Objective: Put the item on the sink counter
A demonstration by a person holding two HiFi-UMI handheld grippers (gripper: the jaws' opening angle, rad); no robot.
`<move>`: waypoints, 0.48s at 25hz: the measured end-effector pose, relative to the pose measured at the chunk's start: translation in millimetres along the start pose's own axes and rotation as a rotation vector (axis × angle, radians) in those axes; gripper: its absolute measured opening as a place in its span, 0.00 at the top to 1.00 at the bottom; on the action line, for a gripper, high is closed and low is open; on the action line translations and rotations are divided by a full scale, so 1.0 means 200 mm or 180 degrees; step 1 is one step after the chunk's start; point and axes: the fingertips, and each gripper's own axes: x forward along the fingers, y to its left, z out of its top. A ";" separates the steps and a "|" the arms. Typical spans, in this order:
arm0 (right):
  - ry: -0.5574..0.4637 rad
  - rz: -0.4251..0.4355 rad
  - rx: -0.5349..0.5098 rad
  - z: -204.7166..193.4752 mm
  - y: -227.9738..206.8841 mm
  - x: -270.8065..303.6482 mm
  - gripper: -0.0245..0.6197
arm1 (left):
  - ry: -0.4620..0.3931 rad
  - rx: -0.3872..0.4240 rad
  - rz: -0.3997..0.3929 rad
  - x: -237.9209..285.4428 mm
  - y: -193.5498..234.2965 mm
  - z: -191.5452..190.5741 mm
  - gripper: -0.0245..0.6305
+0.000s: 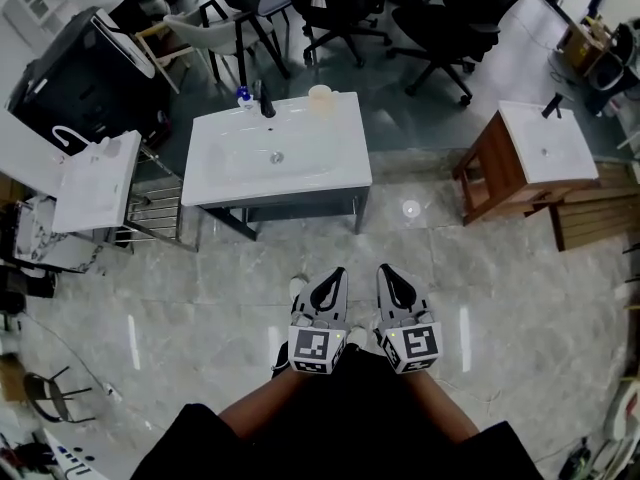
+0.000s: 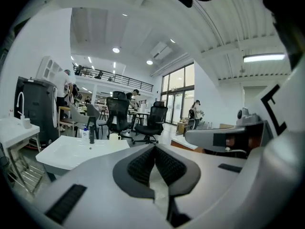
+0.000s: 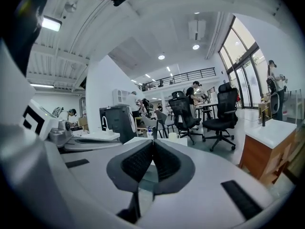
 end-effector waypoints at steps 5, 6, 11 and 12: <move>-0.0111 -0.0008 -0.0195 0.10 0.01 0.01 0.91 | -0.0140 0.0042 -0.0022 0.03 0.00 0.09 0.94; -0.0128 -0.0014 -0.0236 0.12 0.01 0.01 0.91 | -0.0135 0.0083 0.0005 0.02 0.00 0.10 0.94; -0.0177 0.0063 -0.0232 0.15 0.08 -0.03 0.91 | -0.0230 0.0064 0.0110 -0.08 0.01 0.15 0.94; -0.0170 0.0082 -0.0240 0.15 0.09 -0.05 0.91 | -0.0239 0.0041 0.0114 -0.09 -0.01 0.15 0.94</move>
